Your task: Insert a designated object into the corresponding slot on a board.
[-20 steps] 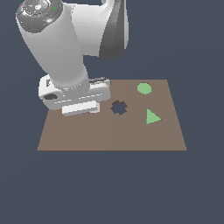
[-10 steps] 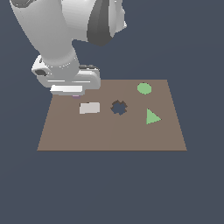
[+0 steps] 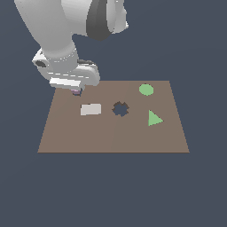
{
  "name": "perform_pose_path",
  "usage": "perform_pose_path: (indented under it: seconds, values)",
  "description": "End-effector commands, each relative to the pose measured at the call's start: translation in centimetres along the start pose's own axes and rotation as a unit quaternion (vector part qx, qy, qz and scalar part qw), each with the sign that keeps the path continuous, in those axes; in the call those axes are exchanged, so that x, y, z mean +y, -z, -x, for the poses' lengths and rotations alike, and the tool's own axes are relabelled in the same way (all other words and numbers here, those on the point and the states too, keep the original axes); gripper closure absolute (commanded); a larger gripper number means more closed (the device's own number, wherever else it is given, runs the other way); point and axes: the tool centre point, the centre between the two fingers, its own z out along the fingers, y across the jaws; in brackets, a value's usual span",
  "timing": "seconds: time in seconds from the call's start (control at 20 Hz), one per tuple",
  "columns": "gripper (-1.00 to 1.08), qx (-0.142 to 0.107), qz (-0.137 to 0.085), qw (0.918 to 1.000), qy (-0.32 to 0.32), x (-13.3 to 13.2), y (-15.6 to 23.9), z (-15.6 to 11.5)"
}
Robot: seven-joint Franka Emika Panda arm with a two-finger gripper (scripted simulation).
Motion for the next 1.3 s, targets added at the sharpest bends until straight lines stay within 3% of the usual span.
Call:
perform_pose_path:
  seconds: [0.0,0.75,0.8,1.25]
  values:
    - [1.08,0.000,0.000,1.0000,-0.004,0.0,0.0,0.2]
    - [1.08,0.001,0.001,1.0000,0.002,-0.2,-1.0,-0.1]
    - [-0.92,0.001,0.001,1.0000,0.002,-0.2,-1.0,-0.1]
    - [-0.92,0.001,0.001,1.0000,0.002,-0.2,-1.0,-0.1]
